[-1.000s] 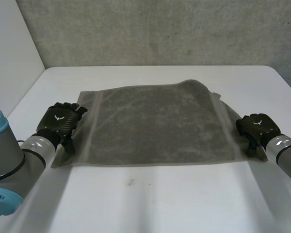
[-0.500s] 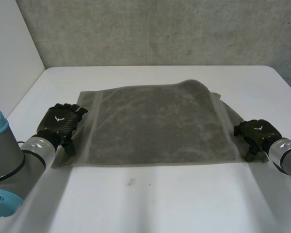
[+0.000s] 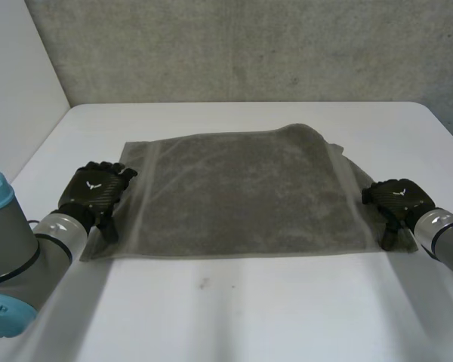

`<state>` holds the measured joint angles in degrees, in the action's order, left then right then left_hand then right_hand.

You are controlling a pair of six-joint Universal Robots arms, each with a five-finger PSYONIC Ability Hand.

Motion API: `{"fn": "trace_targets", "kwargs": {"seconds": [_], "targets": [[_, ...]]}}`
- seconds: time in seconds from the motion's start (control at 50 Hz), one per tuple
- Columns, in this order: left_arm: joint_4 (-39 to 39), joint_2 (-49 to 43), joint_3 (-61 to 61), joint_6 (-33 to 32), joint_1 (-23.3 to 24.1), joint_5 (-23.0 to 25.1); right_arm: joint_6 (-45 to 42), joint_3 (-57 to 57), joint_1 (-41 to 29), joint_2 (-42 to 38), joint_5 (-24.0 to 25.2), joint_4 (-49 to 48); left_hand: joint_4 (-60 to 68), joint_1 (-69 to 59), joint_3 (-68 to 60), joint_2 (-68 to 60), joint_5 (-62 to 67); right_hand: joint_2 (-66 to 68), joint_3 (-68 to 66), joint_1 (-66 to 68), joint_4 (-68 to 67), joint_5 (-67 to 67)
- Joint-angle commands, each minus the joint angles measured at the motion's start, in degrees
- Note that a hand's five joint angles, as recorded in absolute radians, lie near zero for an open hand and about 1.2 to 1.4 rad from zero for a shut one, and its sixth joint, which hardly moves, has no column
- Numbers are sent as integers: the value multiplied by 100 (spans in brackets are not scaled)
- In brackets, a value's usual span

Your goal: Fold the towel.

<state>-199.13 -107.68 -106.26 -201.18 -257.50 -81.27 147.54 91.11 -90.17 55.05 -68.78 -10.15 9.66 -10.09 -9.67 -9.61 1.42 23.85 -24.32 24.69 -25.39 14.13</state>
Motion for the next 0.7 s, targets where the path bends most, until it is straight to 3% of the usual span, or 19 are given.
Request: {"fn": "trace_targets", "kwargs": {"seconds": [0.02,0.2,0.34,0.7], "targets": [[-3,-8,0,0,6,5,38,-66,-1,40,-3,13,139,-96,-139,-144,-37,473,-427,390,-319,445],[-3,1,0,0,-2,-3,38,-84,-9,32,-3,4,156,-113,-156,-161,-20,658,-612,575,-504,631],[-3,1,-17,0,-2,-3,64,-84,-9,32,14,13,156,-113,-156,-161,-20,2136,-2090,2053,-1982,2108],[-3,10,-26,0,6,5,73,-84,-9,-38,339,66,156,-113,-155,-161,-20,4338,-4291,4254,-4184,4310]]}}
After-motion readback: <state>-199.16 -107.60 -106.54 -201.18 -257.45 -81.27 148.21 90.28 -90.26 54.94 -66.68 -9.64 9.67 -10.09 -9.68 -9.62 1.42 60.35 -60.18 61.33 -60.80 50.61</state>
